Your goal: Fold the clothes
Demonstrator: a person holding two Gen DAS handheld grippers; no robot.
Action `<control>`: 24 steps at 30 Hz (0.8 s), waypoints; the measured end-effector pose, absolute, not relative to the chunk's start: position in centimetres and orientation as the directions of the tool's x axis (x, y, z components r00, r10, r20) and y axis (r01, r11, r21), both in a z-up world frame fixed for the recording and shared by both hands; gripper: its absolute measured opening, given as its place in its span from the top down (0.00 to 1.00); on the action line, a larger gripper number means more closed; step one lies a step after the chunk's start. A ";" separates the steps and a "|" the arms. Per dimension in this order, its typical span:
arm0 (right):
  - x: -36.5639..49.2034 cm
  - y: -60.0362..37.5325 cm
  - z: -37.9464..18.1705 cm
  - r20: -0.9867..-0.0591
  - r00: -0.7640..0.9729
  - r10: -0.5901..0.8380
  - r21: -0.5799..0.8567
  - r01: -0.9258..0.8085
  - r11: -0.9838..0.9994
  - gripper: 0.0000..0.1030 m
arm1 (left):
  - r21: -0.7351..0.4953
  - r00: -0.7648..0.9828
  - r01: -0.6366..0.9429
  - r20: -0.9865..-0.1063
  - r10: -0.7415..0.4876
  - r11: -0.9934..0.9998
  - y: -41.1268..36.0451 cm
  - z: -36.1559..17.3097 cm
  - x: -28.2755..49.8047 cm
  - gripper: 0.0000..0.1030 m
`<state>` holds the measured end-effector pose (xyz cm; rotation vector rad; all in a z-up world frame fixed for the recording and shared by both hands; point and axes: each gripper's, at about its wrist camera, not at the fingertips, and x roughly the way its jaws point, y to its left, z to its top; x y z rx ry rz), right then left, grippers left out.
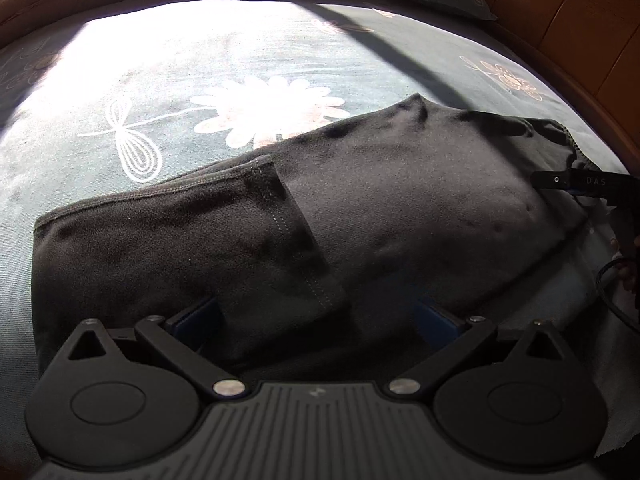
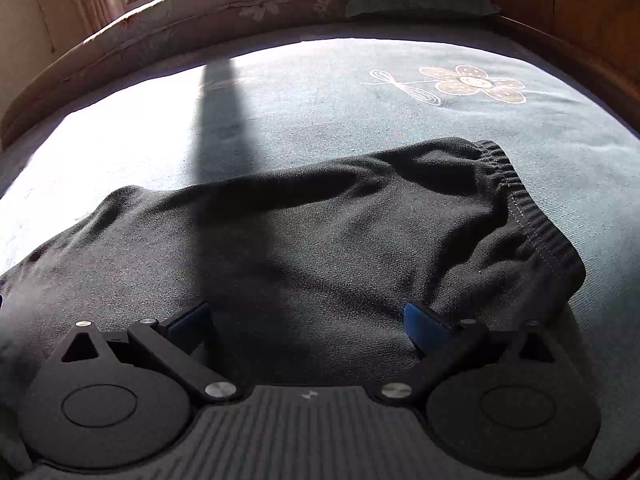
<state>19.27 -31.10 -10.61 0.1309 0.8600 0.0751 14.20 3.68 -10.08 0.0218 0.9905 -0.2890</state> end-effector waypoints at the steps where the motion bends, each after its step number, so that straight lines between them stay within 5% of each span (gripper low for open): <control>1: 19.2 -31.1 -10.7 -0.749 0.652 0.119 0.139 -0.021 0.990 0.00 | -0.105 0.511 0.251 -0.830 -0.224 0.962 3.5 -10.0 14.2 0.01; 9: 18.6 -31.5 -10.0 -0.745 0.650 0.151 0.143 -0.066 0.988 0.00 | -0.147 0.523 0.262 -0.809 -0.268 0.954 3.0 -7.6 14.0 0.01; 19: 13.0 -42.6 -8.2 -0.477 0.780 0.405 0.707 0.067 0.704 0.00 | -0.200 0.490 0.334 -0.798 -0.351 0.921 -0.2 -8.1 14.8 0.01; 24: 13.3 -46.7 -10.1 -0.495 0.775 0.393 0.781 0.199 0.591 0.00 | -0.241 0.446 0.333 -0.811 -0.378 0.911 -1.1 -9.6 15.4 0.01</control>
